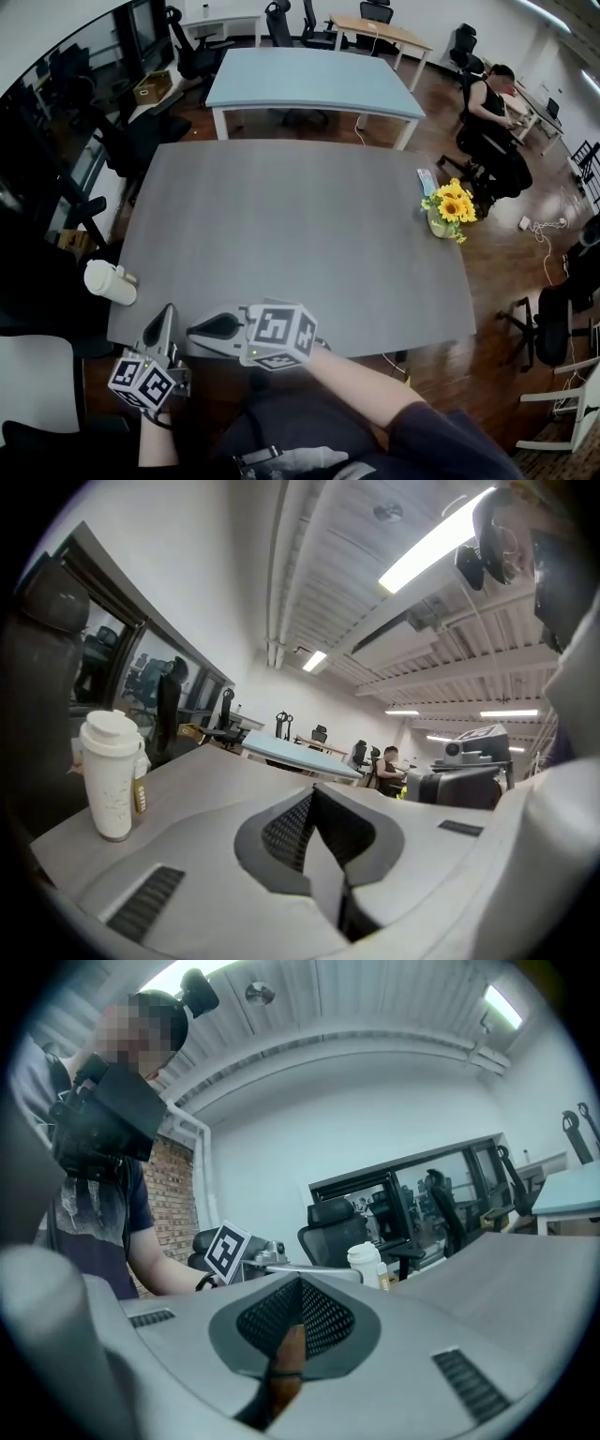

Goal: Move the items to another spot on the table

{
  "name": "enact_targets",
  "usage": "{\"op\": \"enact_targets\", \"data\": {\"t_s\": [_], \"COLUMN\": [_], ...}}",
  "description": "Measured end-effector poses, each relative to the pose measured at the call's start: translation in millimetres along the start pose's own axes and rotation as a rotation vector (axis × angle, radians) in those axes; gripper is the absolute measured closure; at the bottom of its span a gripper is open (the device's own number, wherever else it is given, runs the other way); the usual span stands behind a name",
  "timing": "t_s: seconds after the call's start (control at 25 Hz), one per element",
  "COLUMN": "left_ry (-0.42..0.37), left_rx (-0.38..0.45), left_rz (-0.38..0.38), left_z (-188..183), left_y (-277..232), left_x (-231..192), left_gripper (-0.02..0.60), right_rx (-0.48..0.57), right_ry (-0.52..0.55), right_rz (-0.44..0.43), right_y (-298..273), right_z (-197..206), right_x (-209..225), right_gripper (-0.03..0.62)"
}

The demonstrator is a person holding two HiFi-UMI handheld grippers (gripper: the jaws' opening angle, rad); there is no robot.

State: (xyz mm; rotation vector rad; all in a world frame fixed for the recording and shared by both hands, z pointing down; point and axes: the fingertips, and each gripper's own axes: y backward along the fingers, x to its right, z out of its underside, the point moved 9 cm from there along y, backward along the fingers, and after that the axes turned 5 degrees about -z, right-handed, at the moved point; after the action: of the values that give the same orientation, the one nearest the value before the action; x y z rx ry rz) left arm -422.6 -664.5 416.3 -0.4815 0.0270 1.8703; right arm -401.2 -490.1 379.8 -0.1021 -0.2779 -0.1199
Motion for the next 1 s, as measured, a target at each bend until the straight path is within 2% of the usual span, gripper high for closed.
{"op": "enact_targets", "data": {"t_s": [0.2, 0.4, 0.52, 0.72, 0.88, 1.0], "left_ry": [-0.035, -0.154, -0.146, -0.171, -0.148, -0.136], "left_rx": [0.000, 0.018, 0.037, 0.051, 0.041, -0.022], "left_rz": [0.023, 0.026, 0.010, -0.057, -0.115, -0.091], "left_z": [4, 10, 9, 1, -8, 8], "left_y": [-23, -41, -38, -14, 8, 17], "left_x": [54, 119, 143, 160, 157, 163], "left_gripper": [0.563, 0.563, 0.563, 0.563, 0.565, 0.563], "right_rx": [0.003, 0.038, 0.048, 0.045, 0.037, 0.043], "right_ry": [0.016, 0.018, 0.028, 0.030, 0.024, 0.000], "right_rz": [-0.005, -0.002, -0.019, -0.065, -0.097, -0.094], "right_y": [51, 109, 131, 151, 161, 166], "right_z": [0, 4, 6, 10, 5, 8], "right_x": [-11, -15, -22, -32, -37, -43], "right_gripper": [0.615, 0.615, 0.615, 0.615, 0.615, 0.615]}}
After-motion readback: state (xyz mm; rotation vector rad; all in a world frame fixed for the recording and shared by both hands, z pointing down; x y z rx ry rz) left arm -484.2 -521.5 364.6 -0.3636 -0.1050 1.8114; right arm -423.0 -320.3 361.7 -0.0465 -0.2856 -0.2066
